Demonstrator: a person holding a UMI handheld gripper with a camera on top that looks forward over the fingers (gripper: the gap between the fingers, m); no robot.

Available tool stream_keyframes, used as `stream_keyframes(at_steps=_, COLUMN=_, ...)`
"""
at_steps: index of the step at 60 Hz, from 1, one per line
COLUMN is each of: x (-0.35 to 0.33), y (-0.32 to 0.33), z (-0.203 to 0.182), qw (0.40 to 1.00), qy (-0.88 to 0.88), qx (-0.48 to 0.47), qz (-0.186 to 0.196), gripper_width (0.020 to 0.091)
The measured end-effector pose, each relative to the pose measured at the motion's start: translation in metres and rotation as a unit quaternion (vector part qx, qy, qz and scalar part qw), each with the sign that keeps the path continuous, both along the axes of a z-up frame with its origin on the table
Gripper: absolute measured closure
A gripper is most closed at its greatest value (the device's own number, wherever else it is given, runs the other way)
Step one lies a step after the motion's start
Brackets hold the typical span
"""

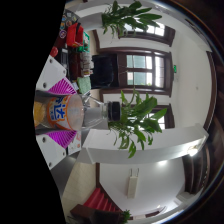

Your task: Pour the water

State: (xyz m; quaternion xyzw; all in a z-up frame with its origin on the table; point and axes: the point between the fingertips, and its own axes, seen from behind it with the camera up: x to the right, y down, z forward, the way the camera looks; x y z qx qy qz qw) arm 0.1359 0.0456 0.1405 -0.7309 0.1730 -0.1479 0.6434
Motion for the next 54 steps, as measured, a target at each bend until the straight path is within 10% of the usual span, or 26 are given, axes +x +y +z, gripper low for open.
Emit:
stream_keyframes(at_steps=23, x=-0.010, y=-0.009, z=-0.013, qw=0.999, qy=0.007, qx=-0.030, qz=0.026, gripper_width=0.0372)
stream_keyframes(at_steps=54, x=-0.095, y=-0.157, z=-0.026, qw=0.991, qy=0.018, qx=-0.081, qz=0.107, gripper_width=0.0365)
